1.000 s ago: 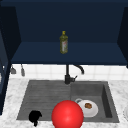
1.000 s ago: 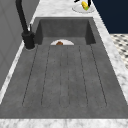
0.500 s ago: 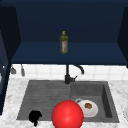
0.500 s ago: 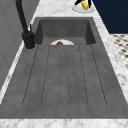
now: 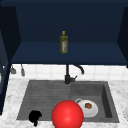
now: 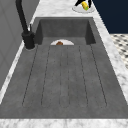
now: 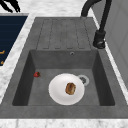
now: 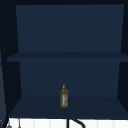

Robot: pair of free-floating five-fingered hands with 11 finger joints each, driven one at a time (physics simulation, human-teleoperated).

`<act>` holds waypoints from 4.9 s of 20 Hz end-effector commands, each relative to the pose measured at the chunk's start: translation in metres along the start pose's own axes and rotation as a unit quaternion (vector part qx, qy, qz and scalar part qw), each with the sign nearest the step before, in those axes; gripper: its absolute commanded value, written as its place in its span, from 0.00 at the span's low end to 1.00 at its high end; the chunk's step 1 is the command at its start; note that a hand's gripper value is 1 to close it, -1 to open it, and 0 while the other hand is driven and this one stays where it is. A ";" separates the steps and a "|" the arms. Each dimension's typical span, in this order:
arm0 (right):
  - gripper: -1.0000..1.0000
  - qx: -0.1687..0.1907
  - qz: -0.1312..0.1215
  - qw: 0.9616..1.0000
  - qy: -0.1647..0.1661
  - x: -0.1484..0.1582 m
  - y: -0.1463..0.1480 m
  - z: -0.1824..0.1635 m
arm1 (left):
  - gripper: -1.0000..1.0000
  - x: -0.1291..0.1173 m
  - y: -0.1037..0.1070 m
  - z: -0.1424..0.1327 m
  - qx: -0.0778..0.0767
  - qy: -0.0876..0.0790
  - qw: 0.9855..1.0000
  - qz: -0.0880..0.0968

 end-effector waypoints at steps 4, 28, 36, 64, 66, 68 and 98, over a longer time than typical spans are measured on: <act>0.00 0.075 0.026 0.997 -0.012 0.010 0.007 -0.028 | 0.50 0.000 0.000 0.000 0.000 0.000 1.000 0.000; 1.00 -0.013 0.037 0.999 0.035 0.046 -0.056 0.005 | 0.50 0.000 0.000 0.000 0.000 0.000 1.000 0.000; 1.00 -0.004 0.032 0.999 0.035 0.092 -0.090 0.031 | 0.50 0.000 0.000 0.000 0.000 0.000 1.000 0.000; 1.00 0.018 0.019 1.000 0.014 0.253 -0.193 0.114 | 0.50 0.000 0.000 0.000 0.000 0.000 1.000 0.000; 1.00 0.018 0.018 1.000 0.010 0.261 -0.201 0.122 | 0.50 0.000 0.000 0.000 0.000 0.000 1.000 0.000; 1.00 0.018 0.018 1.000 0.005 0.268 -0.210 0.131 | 0.50 0.000 0.000 0.000 0.000 0.000 1.000 0.000; 1.00 0.004 0.001 1.000 -0.007 0.362 -0.349 0.266 | 0.50 0.000 0.000 0.000 0.000 0.000 1.000 0.000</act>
